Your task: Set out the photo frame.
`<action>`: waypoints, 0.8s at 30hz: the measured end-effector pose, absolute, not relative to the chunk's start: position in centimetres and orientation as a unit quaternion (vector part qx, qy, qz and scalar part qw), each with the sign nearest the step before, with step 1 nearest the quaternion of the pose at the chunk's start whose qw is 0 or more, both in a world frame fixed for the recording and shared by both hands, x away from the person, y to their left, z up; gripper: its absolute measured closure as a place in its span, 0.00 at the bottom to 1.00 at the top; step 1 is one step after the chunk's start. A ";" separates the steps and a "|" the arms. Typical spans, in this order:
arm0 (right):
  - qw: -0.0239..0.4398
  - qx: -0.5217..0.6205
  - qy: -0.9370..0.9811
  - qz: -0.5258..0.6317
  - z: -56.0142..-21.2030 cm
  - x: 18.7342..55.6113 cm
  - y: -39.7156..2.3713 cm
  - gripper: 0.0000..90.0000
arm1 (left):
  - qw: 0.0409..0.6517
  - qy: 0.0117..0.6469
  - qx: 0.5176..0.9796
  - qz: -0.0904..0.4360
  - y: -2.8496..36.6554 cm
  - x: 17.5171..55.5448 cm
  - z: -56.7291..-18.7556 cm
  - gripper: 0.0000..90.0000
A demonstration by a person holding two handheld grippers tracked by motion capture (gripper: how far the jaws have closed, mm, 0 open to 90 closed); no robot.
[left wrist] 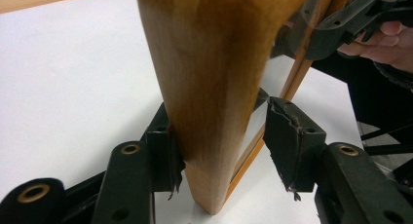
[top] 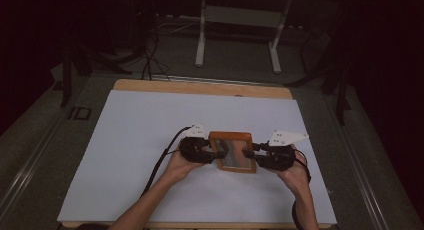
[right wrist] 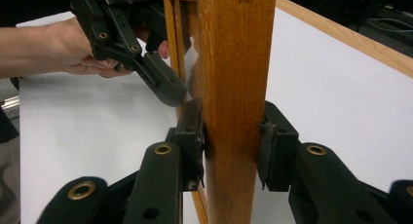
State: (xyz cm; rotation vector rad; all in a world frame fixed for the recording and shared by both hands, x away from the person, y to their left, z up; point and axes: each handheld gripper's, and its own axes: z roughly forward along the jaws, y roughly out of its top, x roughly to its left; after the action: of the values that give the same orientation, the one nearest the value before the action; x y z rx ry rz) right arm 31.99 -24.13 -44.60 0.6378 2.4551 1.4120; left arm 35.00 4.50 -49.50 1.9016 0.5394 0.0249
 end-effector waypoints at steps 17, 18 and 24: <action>0.094 0.210 0.823 0.520 -43.7 31.9 -22.4 0.72 | 0.540 0.248 0.804 0.010 7.4 33.4 -46.6 0.61; 0.091 0.211 0.822 0.521 -43.7 31.9 -22.2 0.72 | 0.537 0.250 0.806 0.010 7.6 33.4 -46.5 0.61; 0.081 0.214 0.818 0.527 -44.0 32.1 -21.0 0.72 | 0.527 0.261 0.809 0.011 8.8 33.1 -46.3 0.61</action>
State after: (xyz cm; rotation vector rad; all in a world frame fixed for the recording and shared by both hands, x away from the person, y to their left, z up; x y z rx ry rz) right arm 32.10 -21.03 -44.04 0.6407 2.4469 1.5756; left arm 33.15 8.82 -46.27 1.9328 0.6233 0.0267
